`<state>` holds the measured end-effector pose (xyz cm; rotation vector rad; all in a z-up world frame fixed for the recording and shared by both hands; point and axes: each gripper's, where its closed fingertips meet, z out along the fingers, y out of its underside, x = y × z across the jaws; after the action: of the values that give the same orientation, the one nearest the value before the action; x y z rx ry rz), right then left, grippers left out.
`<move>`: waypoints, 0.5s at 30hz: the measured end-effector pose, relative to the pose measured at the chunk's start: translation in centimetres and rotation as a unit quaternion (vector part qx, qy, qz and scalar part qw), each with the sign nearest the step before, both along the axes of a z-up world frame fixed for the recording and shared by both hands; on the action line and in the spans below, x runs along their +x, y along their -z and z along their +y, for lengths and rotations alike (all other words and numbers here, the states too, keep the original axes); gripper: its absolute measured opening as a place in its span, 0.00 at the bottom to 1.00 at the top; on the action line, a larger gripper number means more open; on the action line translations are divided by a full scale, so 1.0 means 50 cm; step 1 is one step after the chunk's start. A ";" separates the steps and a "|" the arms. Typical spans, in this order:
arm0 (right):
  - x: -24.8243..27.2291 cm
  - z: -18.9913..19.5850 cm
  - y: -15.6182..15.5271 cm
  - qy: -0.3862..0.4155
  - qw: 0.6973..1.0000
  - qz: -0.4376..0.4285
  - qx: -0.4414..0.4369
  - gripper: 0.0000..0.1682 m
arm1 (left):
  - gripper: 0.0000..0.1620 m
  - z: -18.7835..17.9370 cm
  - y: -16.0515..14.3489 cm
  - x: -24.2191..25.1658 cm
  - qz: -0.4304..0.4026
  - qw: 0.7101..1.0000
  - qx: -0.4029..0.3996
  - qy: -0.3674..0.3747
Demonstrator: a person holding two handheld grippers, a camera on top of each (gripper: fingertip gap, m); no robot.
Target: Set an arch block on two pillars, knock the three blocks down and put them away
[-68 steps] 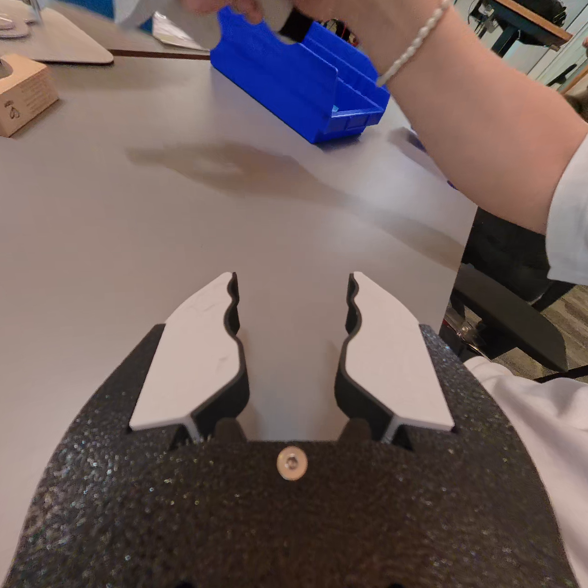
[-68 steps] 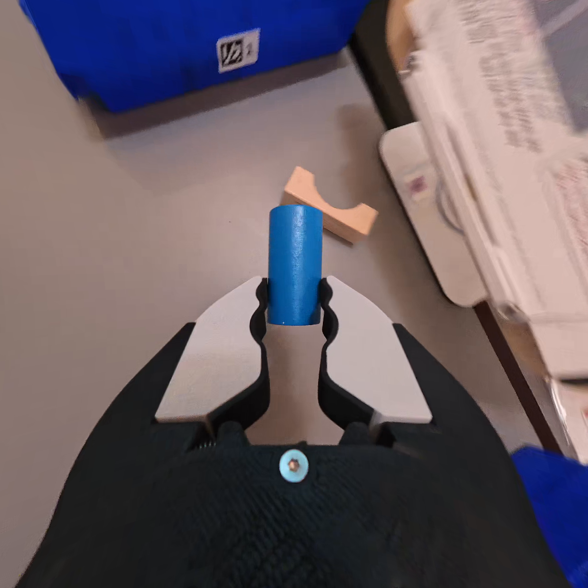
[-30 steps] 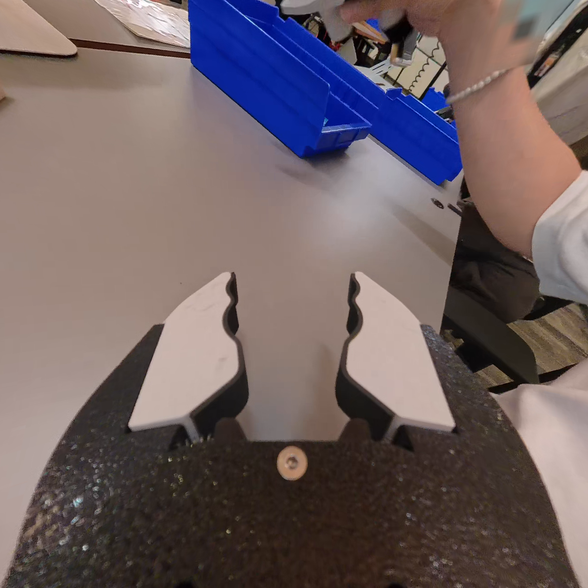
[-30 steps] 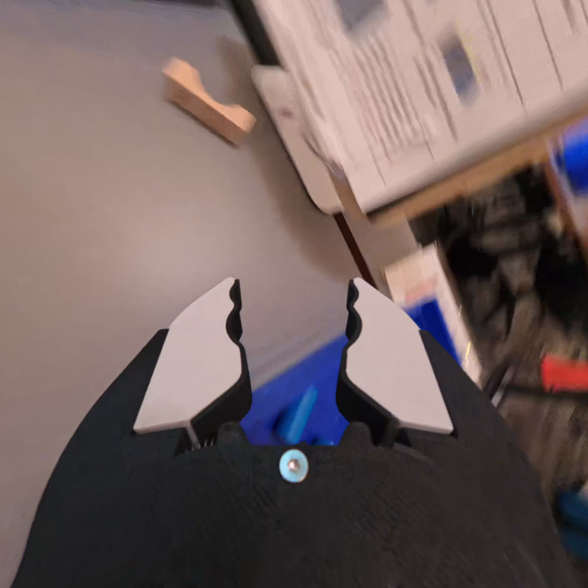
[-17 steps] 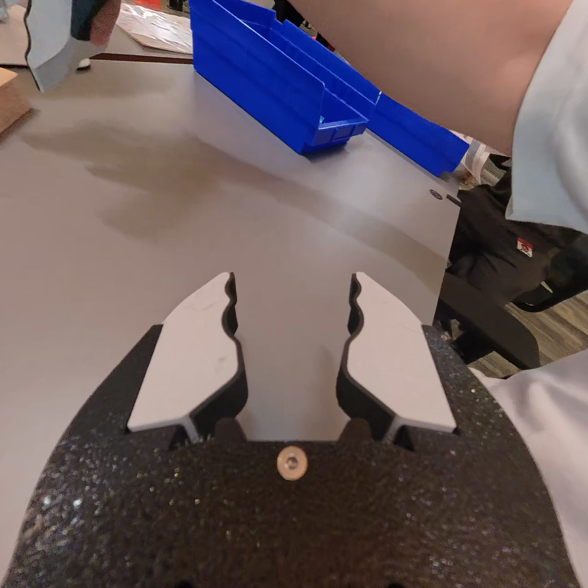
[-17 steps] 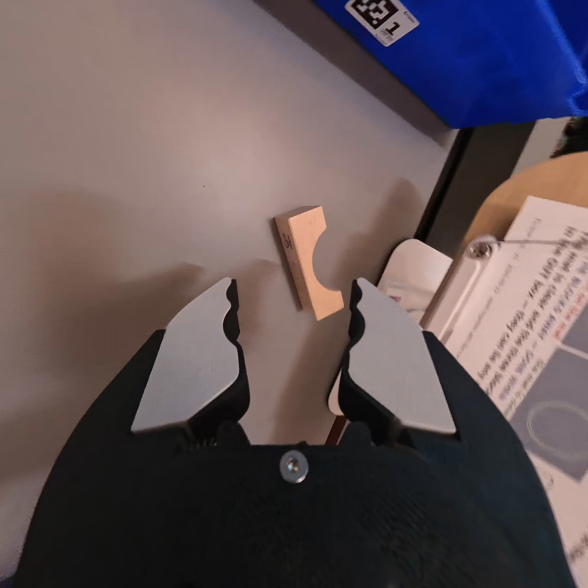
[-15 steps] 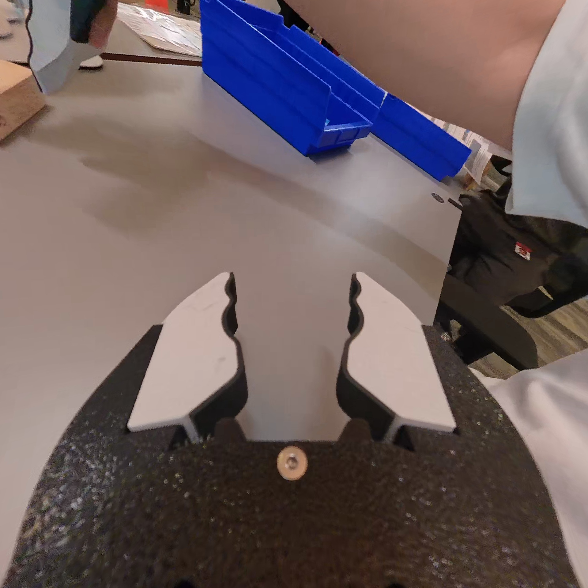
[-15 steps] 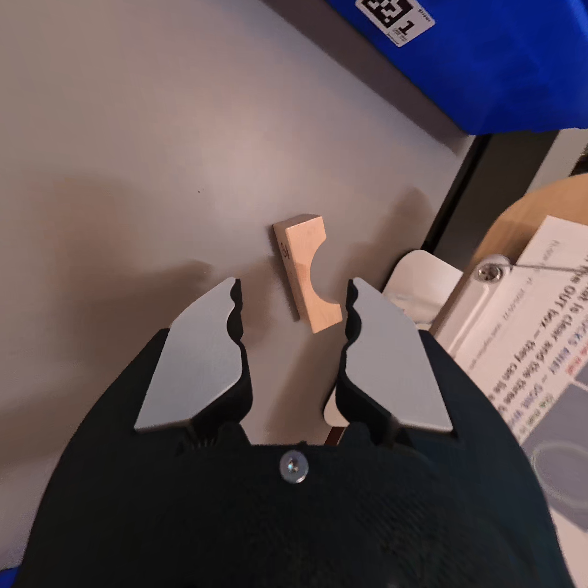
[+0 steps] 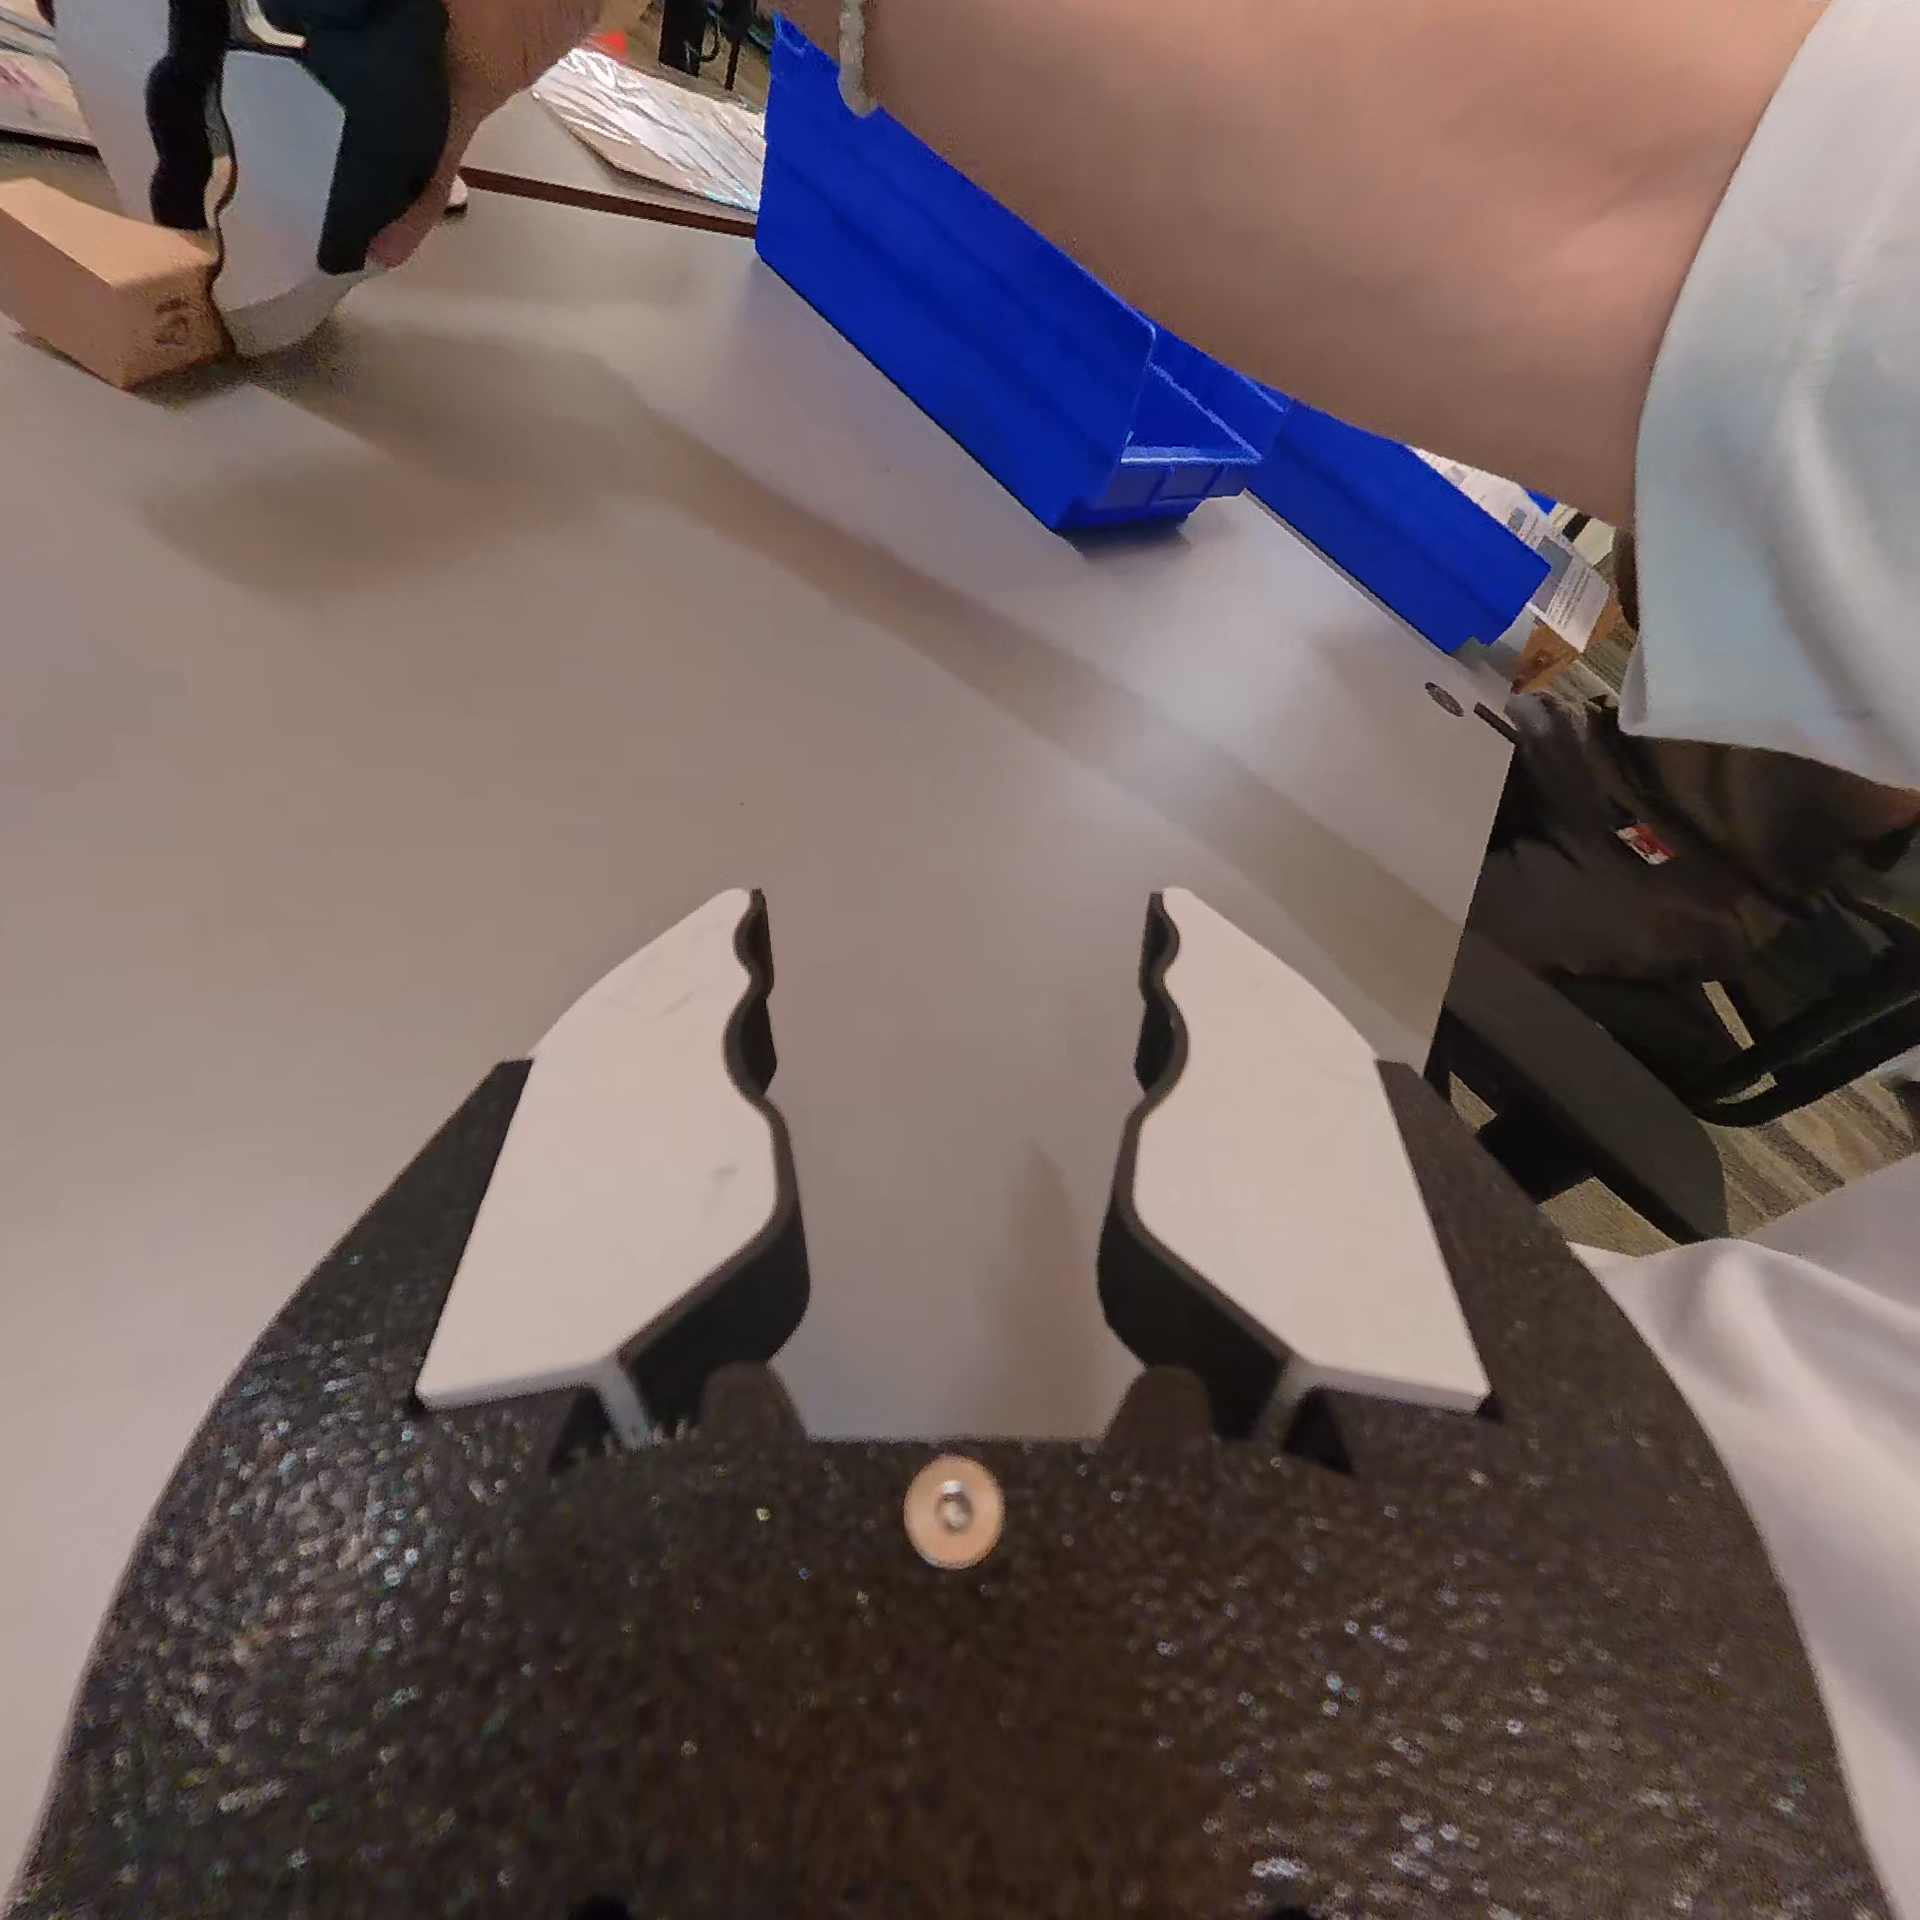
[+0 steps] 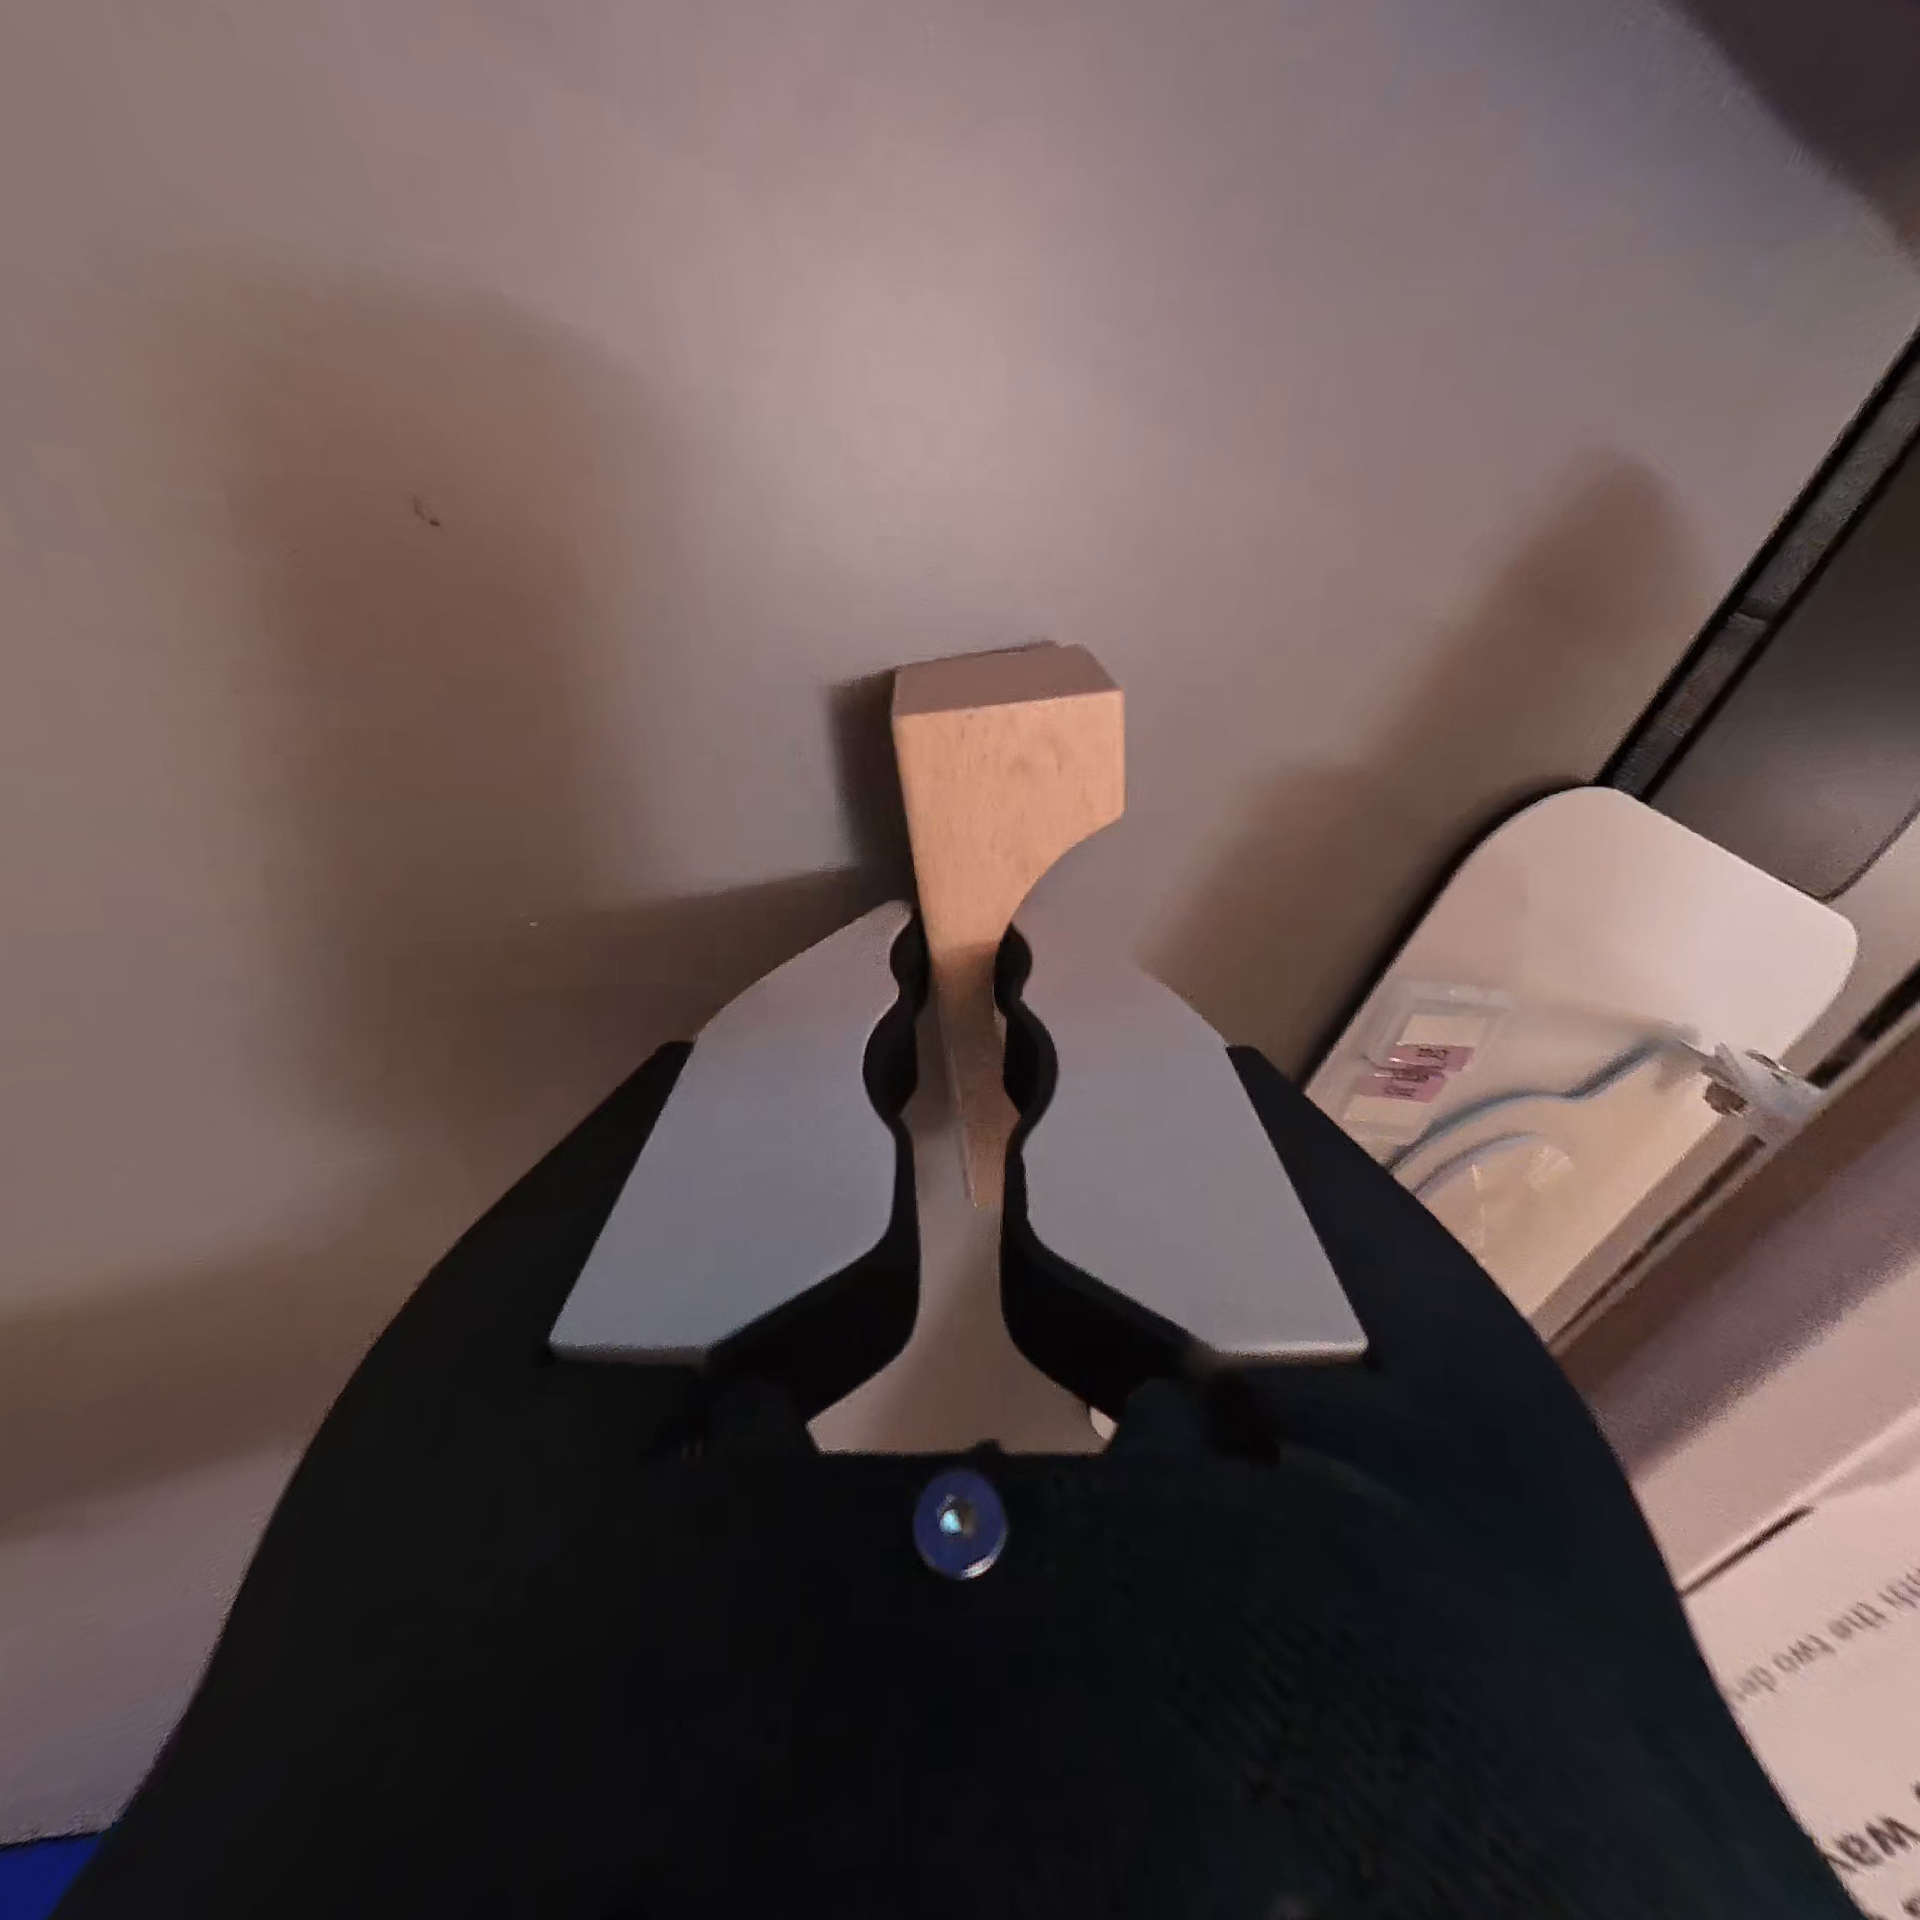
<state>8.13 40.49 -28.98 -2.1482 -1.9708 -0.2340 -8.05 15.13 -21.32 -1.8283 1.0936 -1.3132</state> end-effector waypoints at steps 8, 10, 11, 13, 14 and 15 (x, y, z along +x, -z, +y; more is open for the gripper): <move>0.008 -0.052 -0.104 0.063 0.996 0.018 0.061 0.07 | 0.42 -0.007 -0.003 0.009 0.000 1.000 -0.003 0.001; 0.038 -0.086 -0.171 0.090 0.992 0.036 0.081 0.07 | 0.42 -0.014 -0.004 0.014 0.002 1.000 -0.001 0.005; 0.064 -0.104 -0.206 0.108 0.989 0.043 0.091 0.07 | 0.42 -0.018 -0.005 0.017 0.003 1.000 0.000 0.008; 0.139 -0.140 -0.272 0.158 0.979 0.047 0.115 0.07 | 0.41 -0.026 -0.006 0.023 0.007 1.000 0.006 0.012; 0.189 -0.157 -0.300 0.190 0.972 0.043 0.129 0.07 | 0.41 -0.030 -0.007 0.026 0.008 1.000 0.008 0.013; 0.245 -0.175 -0.323 0.223 0.964 0.035 0.142 0.07 | 0.41 -0.033 -0.007 0.030 0.009 1.000 0.008 0.015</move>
<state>20.37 31.75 -12.85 -2.3331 -1.2982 -0.4733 -6.56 13.48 -20.97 -1.8208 1.1428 -1.3036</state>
